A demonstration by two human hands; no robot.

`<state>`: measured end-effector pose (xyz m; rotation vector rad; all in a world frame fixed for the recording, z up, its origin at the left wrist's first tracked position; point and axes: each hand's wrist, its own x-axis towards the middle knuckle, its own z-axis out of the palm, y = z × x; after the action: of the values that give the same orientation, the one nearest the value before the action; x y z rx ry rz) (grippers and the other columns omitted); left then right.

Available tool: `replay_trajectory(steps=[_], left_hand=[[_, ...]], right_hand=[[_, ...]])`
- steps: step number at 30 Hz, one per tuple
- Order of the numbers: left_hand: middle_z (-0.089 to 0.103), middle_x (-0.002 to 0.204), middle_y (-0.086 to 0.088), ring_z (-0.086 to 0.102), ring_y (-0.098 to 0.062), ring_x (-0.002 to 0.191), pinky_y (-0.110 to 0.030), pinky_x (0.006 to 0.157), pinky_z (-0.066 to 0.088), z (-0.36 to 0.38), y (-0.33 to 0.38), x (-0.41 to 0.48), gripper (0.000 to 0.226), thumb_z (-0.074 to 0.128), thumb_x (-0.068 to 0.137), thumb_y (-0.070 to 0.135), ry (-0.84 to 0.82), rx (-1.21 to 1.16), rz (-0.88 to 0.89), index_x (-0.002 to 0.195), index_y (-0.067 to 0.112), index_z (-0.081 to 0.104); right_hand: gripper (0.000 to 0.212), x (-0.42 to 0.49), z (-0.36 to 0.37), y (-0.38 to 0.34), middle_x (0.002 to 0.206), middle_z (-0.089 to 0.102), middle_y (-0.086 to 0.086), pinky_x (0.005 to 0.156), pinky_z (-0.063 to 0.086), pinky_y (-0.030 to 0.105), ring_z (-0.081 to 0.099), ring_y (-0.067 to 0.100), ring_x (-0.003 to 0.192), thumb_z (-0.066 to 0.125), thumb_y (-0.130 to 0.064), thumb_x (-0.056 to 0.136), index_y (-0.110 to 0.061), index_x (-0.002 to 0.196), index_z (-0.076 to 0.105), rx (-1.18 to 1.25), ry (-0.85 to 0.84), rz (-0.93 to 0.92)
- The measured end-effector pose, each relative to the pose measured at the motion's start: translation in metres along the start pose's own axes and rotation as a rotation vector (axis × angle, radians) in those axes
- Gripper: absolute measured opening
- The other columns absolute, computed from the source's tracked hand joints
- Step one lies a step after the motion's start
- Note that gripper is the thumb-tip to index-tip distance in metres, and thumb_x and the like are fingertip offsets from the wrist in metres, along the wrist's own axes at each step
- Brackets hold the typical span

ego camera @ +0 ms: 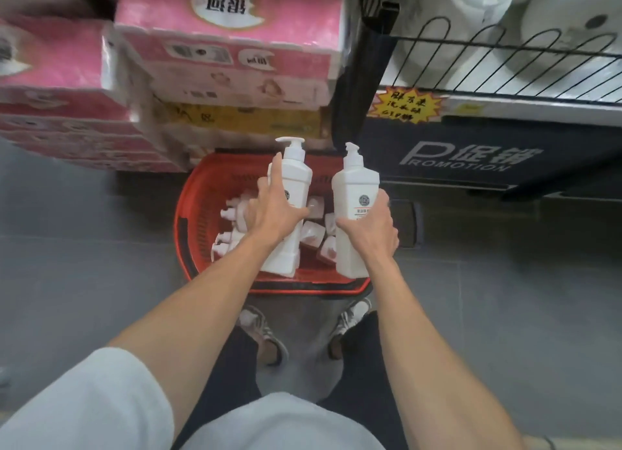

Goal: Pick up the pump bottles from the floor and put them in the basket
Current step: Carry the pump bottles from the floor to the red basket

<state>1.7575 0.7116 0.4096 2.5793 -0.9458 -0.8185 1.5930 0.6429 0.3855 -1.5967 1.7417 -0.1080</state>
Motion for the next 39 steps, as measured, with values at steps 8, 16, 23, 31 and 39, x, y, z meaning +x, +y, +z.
replay_trajectory(steps=[8,16,23,31,39], left_hand=[[0.042,0.143,-0.011,0.060,-0.041,0.105,-0.046,0.085,0.048,0.069,-0.035,0.049,0.116,0.078,0.073,0.044,-0.022,0.008,0.050,0.155,0.043,-0.004],[0.044,0.140,-0.013,0.058,-0.043,0.110,-0.053,0.087,0.046,0.126,-0.050,0.071,0.117,0.079,0.074,0.040,-0.029,0.041,0.061,0.157,0.038,-0.003],[0.040,0.148,-0.011,0.057,-0.042,0.115,-0.050,0.089,0.045,0.171,-0.053,0.089,0.118,0.079,0.072,0.038,-0.050,-0.015,0.035,0.155,0.043,-0.005],[0.035,0.152,-0.010,0.058,-0.040,0.113,-0.045,0.087,0.044,0.199,-0.049,0.106,0.118,0.079,0.075,0.041,-0.075,-0.034,-0.023,0.157,0.042,-0.006],[0.028,0.158,-0.013,0.059,-0.041,0.115,-0.044,0.082,0.048,0.210,-0.044,0.126,0.119,0.081,0.072,0.044,-0.087,0.003,-0.080,0.155,0.040,-0.005]], right_hand=[[0.092,0.048,0.066,0.033,0.128,0.057,-0.001,0.091,0.042,0.040,0.059,0.026,0.113,0.078,-0.046,0.065,-0.027,0.143,0.032,0.027,0.089,-0.008],[0.085,0.074,0.108,0.069,0.112,0.059,-0.002,0.077,0.040,0.037,0.062,0.027,0.098,0.079,-0.046,0.065,-0.029,0.135,0.033,-0.017,0.110,-0.020],[0.091,0.098,0.135,0.091,0.112,0.059,-0.001,0.077,0.047,0.041,0.064,0.027,0.097,0.080,-0.048,0.065,-0.029,0.138,0.029,-0.053,0.122,-0.036],[0.092,0.116,0.150,0.104,0.114,0.057,0.002,0.074,0.040,0.038,0.064,0.031,0.097,0.081,-0.044,0.068,-0.026,0.141,0.029,-0.046,0.127,-0.007],[0.094,0.129,0.161,0.107,0.117,0.058,0.008,0.073,0.039,0.038,0.065,0.036,0.097,0.082,-0.040,0.071,-0.021,0.146,0.028,-0.079,0.140,0.014]])
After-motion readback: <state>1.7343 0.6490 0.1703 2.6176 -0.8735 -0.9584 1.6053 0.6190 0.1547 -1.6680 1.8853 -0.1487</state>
